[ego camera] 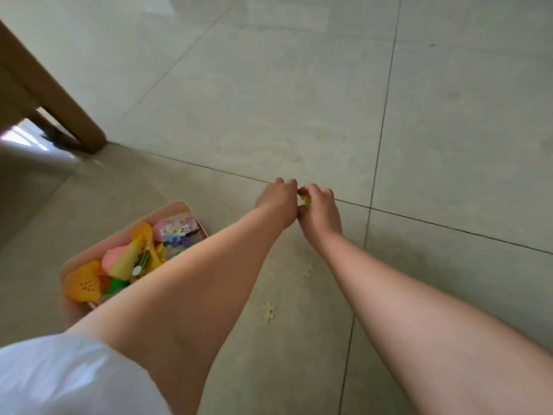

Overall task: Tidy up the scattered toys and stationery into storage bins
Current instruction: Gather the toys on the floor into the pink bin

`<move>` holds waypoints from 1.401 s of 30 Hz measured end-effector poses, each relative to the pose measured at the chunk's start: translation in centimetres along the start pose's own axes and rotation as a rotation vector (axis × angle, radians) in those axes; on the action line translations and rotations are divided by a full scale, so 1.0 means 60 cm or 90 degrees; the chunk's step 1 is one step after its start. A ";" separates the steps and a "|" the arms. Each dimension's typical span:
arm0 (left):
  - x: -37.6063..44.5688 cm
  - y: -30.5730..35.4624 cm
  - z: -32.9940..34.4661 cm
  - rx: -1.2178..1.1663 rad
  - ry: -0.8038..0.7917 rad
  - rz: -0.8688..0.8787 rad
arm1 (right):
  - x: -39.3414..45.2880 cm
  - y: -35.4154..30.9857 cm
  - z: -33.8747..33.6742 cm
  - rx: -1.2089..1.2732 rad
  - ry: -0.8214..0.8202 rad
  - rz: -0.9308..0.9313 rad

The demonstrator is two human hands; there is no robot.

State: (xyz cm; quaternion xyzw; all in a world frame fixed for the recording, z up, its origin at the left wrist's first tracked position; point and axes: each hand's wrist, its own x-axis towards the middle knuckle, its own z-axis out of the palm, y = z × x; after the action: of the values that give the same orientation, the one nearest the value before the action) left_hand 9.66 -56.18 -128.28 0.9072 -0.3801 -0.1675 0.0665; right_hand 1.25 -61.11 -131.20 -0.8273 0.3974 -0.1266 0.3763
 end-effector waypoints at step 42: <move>-0.090 -0.144 0.019 0.064 -0.038 -0.060 | -0.036 0.003 0.117 -0.092 -0.254 -0.040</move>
State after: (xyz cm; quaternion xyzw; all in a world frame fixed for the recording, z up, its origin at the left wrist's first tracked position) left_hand 11.47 -46.26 -130.12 0.9208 -0.3468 -0.1784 0.0012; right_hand 3.32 -55.87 -135.95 -0.8729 0.2970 0.0564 0.3830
